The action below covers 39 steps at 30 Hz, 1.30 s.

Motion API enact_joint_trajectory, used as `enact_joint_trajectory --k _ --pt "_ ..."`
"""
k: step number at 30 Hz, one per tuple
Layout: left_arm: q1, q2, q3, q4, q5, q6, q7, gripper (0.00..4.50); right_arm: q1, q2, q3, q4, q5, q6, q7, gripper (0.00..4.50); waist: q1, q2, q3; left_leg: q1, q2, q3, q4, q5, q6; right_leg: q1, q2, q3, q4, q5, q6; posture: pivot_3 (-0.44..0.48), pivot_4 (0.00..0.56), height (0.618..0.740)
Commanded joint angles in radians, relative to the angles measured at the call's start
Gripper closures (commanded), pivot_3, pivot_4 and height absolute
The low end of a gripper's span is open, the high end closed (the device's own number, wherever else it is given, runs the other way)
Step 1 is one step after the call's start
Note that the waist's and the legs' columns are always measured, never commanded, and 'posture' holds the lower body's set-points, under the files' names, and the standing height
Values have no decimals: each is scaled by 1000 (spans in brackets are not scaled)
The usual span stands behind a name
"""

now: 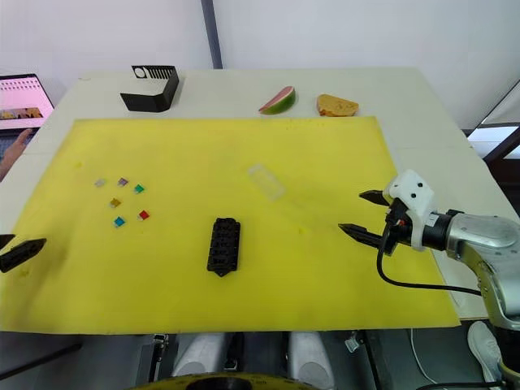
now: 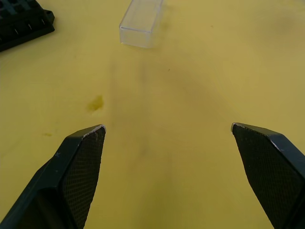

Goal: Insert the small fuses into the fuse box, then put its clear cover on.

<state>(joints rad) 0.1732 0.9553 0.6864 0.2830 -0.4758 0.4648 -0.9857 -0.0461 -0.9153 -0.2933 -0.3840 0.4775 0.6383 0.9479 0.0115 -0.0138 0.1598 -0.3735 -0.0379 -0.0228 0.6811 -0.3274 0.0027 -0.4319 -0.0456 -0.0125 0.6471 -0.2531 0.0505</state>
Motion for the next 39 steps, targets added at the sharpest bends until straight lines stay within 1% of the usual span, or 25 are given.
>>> enact_joint_trajectory --k 1,4,10,15,19,22,25,28,30,33,37,39 --pt "-16 7 -22 -19 20 -50 -12 28 -20 1 -6 -19 9 -17 -10 0 0 0 0 0 0 0 0 0 0 0 0 0 0 0 0 0 150 740" --pt "-42 7 -47 -9 24 -38 2 28 -26 1 -3 -23 11 -16 -16 0 0 0 0 0 0 0 0 0 0 0 0 0 0 0 0 0 150 740" --pt "-59 6 -48 -2 5 1 -2 28 -16 2 -6 -24 6 -29 -25 0 0 0 0 0 0 0 0 0 0 0 0 0 0 0 0 0 150 740" --pt "-71 2 -65 -9 4 11 0 28 -35 15 16 -21 -4 -38 -50 0 0 0 0 0 0 0 0 0 0 0 0 0 0 0 0 0 150 740" --pt "-132 -9 -77 8 -34 87 12 28 -60 21 42 -26 1 -45 -52 0 0 0 0 0 0 0 0 0 0 0 0 0 0 0 0 0 150 740" --pt "-238 -9 -80 55 -101 245 25 28 -119 40 82 -48 38 -18 -50 0 0 0 0 0 0 0 0 0 0 0 0 0 0 0 1 0 150 740" --pt "-408 26 -73 186 -199 490 3 28 -213 71 147 -80 103 26 -28 0 0 0 0 0 0 0 1 0 0 0 0 -1 1 0 1 0 150 740" --pt "-532 65 -125 316 -203 627 -20 28 -314 122 219 -91 140 54 -23 0 -8 -1 0 -1 0 0 2 0 0 -1 1 -1 2 1 1 0 150 740" --pt "-626 79 -141 429 -196 701 1 28 -376 162 267 -84 139 60 -33 0 -12 -1 0 -1 0 0 2 0 0 -1 1 -1 2 1 1 0 150 740" --pt "-737 87 -145 573 -184 750 18 28 -442 216 347 -75 108 43 -40 0 -19 -1 0 -2 -1 0 2 0 0 -3 1 -1 3 1 1 0 150 740" --pt "-806 78 -168 662 -160 747 21 28 -483 268 430 -74 65 20 -50 0 -22 -2 0 -3 -1 0 2 0 0 -4 1 -1 4 1 1 0 150 740" --pt "-836 72 -152 711 -157 739 39 28 -496 287 460 -69 40 2 -51 0 -21 -2 0 -3 -1 0 2 0 0 -5 1 -1 4 1 1 0 150 740"
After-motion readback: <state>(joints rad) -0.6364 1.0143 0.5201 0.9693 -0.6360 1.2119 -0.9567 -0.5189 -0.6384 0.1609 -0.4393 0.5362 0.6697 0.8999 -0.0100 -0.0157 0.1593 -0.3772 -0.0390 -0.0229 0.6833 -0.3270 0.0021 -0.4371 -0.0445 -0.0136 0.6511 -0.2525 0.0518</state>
